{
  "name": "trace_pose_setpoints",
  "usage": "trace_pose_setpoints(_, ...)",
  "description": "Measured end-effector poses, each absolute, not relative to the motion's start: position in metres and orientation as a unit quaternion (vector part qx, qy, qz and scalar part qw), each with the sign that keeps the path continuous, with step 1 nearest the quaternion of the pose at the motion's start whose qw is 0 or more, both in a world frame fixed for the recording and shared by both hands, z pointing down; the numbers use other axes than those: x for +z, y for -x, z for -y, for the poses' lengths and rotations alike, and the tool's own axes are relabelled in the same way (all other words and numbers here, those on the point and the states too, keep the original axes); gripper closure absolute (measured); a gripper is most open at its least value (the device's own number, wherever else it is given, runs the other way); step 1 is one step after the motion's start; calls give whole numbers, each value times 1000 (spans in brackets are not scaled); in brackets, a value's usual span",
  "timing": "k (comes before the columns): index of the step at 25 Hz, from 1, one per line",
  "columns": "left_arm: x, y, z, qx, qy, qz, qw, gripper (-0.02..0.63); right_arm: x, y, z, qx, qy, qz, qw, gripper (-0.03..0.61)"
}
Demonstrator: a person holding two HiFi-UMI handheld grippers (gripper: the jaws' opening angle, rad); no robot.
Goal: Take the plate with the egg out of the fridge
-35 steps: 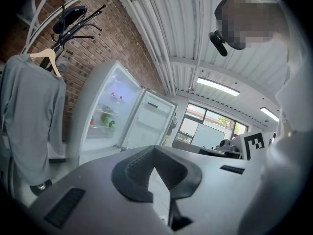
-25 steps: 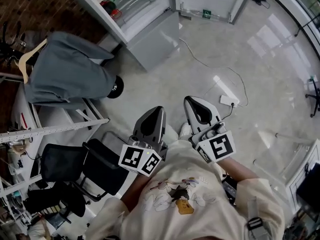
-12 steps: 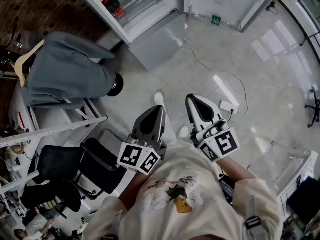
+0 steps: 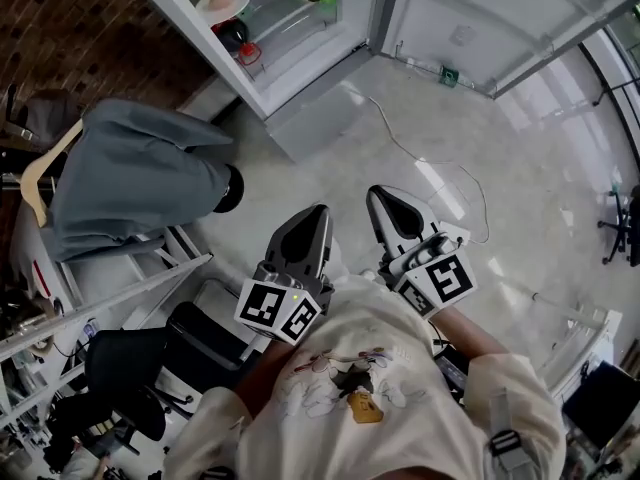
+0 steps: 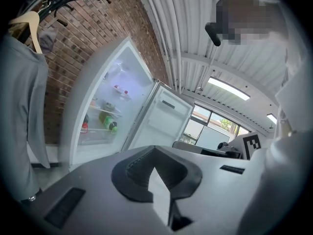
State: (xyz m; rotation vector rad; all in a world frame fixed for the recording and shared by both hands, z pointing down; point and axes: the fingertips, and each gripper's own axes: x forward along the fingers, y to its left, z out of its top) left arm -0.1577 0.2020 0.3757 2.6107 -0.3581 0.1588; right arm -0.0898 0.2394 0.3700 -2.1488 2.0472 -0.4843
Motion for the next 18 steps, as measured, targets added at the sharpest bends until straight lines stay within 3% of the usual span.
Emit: trace_pose_setpoints(18, 370, 146, -41, 44, -963, 111, 243, 620, 356, 71, -78, -128, 726, -673, 50, 571)
